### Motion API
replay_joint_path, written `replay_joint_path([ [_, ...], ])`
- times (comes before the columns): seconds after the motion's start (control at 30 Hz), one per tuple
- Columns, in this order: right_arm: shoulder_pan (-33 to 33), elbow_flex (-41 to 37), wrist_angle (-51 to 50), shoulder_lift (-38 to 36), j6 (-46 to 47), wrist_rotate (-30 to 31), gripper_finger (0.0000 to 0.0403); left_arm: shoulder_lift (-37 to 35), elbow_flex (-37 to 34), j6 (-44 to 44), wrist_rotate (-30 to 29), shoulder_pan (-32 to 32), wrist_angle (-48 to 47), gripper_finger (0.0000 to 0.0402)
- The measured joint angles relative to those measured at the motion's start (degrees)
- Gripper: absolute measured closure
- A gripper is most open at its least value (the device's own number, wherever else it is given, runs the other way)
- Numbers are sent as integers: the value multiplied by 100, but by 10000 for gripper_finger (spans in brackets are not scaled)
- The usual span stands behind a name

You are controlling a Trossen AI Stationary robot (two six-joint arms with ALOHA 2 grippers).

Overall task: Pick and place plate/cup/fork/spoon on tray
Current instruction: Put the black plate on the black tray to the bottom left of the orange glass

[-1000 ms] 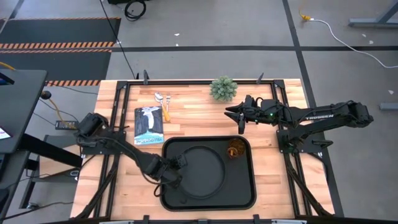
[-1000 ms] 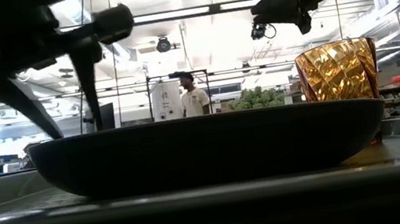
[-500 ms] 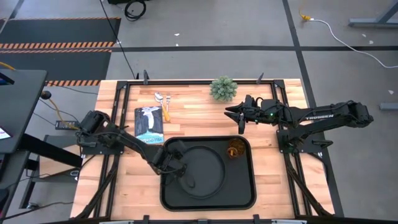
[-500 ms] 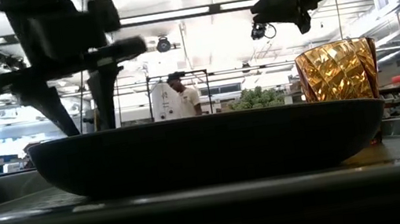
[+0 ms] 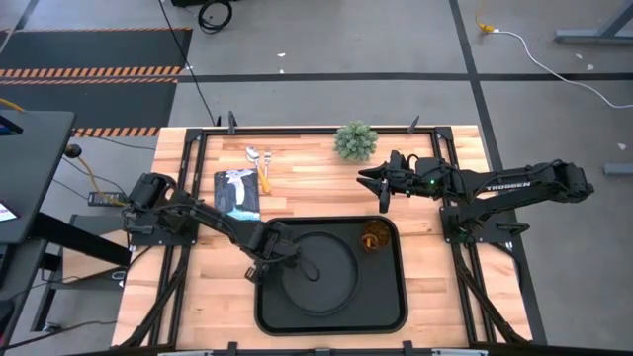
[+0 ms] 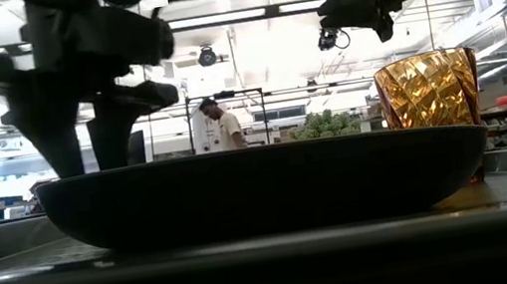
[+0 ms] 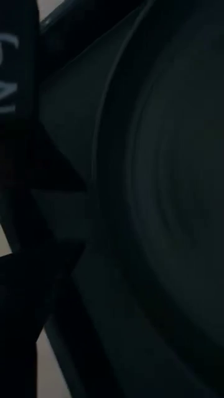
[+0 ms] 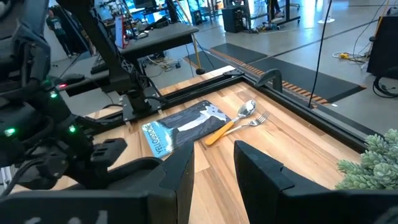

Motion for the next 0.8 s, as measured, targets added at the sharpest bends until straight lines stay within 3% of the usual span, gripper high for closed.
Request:
replay_joint_path([
  [0.2, -2, 0, -2, 0, -1, 0, 282, 154, 2, -379, 334, 211, 31, 276],
  [0.8, -2, 0, 24, 0, -44, -2, 282, 240, 2, -945, 359, 186, 1037, 285],
])
